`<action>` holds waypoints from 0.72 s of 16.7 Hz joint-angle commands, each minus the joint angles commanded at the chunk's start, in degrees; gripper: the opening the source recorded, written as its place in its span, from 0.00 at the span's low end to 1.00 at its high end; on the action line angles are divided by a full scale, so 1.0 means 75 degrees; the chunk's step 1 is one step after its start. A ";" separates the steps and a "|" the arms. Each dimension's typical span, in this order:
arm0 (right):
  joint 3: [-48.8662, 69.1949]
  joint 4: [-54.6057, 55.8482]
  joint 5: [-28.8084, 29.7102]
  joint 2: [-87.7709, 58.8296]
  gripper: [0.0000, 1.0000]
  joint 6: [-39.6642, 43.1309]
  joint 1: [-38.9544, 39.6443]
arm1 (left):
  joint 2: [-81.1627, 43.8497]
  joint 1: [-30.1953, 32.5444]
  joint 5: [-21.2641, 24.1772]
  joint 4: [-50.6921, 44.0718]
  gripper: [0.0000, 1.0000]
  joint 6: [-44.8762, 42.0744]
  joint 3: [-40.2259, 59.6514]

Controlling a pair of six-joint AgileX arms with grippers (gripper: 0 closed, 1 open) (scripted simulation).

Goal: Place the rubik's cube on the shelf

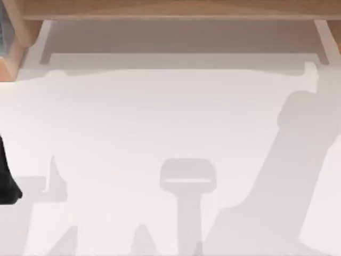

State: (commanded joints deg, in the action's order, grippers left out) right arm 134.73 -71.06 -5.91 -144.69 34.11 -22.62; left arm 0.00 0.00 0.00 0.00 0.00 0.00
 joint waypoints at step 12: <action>0.1256 -0.0965 -0.0013 -0.0209 0.00 -0.0097 0.0001 | 0.0000 0.0000 0.0000 0.0000 1.00 0.0000 0.0000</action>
State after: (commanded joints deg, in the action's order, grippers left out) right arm 144.15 -78.30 -6.01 -146.26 33.38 -22.61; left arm 0.00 0.00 0.00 0.00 0.00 0.00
